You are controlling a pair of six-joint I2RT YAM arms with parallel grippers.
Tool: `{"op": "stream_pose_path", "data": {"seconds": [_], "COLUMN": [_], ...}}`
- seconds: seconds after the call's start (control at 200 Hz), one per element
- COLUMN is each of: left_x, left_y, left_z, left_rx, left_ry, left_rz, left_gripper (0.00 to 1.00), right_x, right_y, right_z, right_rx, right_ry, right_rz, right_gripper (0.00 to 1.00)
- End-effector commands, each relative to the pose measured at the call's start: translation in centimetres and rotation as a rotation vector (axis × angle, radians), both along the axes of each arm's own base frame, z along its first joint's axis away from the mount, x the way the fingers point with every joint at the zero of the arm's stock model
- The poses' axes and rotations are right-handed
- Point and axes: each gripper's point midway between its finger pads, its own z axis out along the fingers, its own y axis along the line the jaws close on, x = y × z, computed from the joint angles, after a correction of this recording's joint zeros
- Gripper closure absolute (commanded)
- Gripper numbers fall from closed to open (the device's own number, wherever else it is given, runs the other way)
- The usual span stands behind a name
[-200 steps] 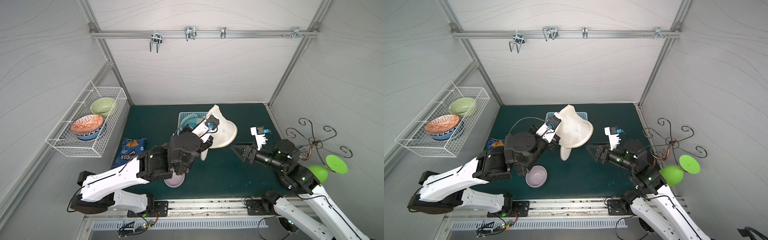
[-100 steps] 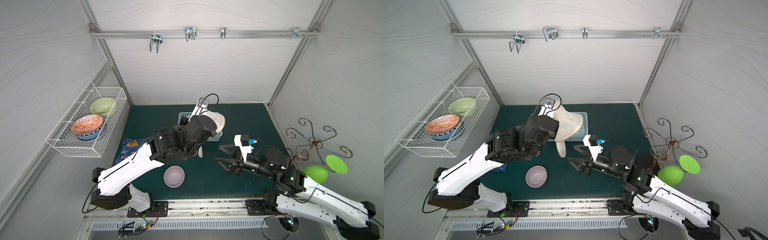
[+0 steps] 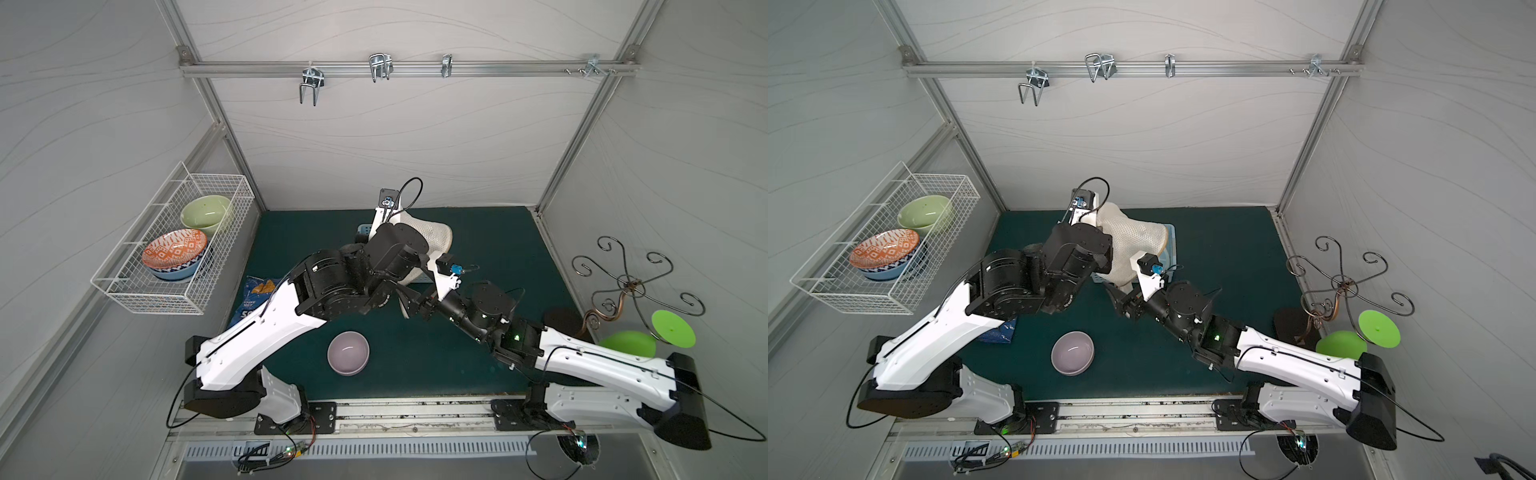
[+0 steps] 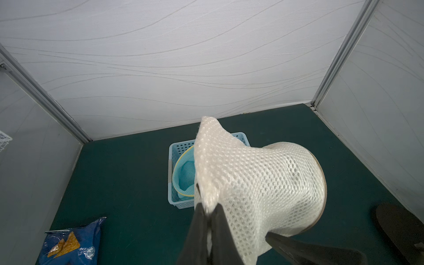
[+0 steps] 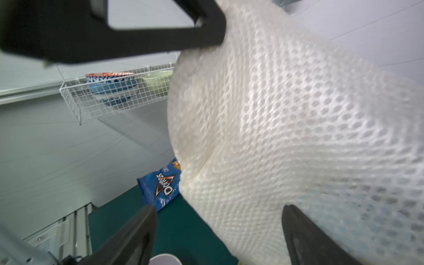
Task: Turn the laundry bag inside out
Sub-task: Turn over the laundry bag.
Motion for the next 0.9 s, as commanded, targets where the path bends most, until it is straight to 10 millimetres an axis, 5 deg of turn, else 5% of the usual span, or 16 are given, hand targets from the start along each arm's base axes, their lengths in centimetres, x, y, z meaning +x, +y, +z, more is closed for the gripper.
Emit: {"op": "stream_pose_path", "data": {"seconds": [0.0,0.35,0.58,0.65,0.89], "left_x": [-0.2,0.8,0.7,0.8,0.9], "left_y": [0.4,3.9,3.3,3.5,5.5], "left_z": [1.5,0.9,-0.3,-0.1,0.4], "left_rx": [-0.125,-0.28,-0.332,-0.351,-0.354], "left_ry": [0.0,0.127,0.204,0.2,0.138], "left_rz": [0.008,0.023,0.007,0.011,0.084], "left_gripper": [1.0,1.0,1.0,1.0,1.0], "right_x": [1.1,1.1,3.0,3.4,-0.5], "right_y": [0.0,0.6,1.8,1.8,1.5], "right_z": [3.3,-2.0,-3.4,-3.8,-3.0], "right_rx": [0.076,-0.122,-0.161,-0.157,-0.053], "right_ry": [-0.035,-0.009,0.028,0.053,0.011], "right_rz": [-0.065,-0.023,-0.04,-0.041,0.089], "right_gripper": [0.13,0.11,0.29,0.27,0.11]}}
